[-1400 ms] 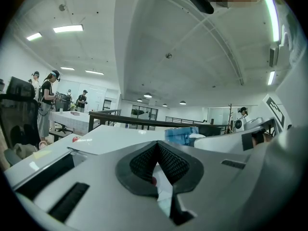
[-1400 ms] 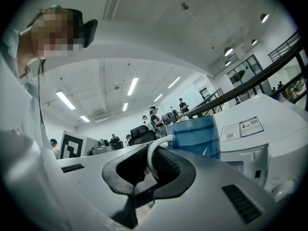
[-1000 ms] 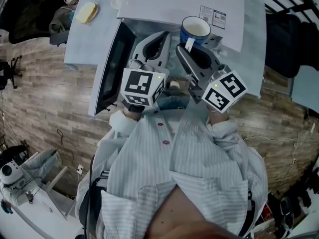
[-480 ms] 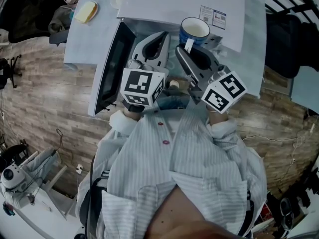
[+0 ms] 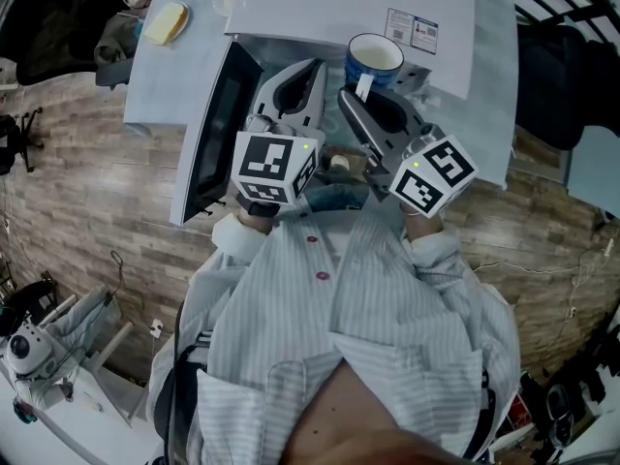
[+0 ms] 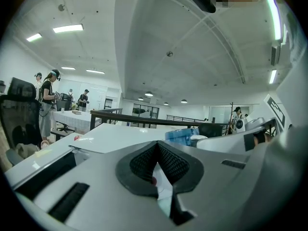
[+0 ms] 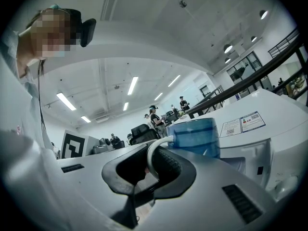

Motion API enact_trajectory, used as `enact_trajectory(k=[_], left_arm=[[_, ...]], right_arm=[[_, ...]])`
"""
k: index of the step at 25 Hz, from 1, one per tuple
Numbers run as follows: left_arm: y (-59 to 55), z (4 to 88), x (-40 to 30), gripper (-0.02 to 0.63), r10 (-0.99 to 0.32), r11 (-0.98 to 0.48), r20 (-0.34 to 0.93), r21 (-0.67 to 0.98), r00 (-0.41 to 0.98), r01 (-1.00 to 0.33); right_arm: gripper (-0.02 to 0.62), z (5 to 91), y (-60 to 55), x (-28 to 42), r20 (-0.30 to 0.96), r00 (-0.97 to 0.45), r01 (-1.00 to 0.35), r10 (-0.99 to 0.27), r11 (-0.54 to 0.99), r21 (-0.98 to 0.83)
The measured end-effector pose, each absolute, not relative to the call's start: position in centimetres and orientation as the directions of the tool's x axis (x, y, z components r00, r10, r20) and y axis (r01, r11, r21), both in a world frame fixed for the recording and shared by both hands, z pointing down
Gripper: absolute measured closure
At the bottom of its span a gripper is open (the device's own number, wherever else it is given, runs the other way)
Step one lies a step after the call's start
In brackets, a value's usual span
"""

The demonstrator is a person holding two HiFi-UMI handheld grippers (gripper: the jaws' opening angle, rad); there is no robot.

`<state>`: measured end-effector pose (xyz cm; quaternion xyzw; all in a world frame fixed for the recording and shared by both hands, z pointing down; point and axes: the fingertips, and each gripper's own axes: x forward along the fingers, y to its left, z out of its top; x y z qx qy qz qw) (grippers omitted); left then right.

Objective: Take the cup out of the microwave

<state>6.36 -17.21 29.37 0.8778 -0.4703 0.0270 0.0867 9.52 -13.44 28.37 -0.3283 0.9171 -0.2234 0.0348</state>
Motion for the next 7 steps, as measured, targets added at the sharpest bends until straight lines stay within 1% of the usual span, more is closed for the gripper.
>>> enact_trajectory(k=[7], left_arm=[[-17.03,29.25,6.67,0.597,-0.817,-0.55,0.126,0.121,0.562,-0.827]], right_arm=[[0.529,28.05,-13.21,9.35,0.074,-0.79,-0.574,-0.608,0.692,-0.439]])
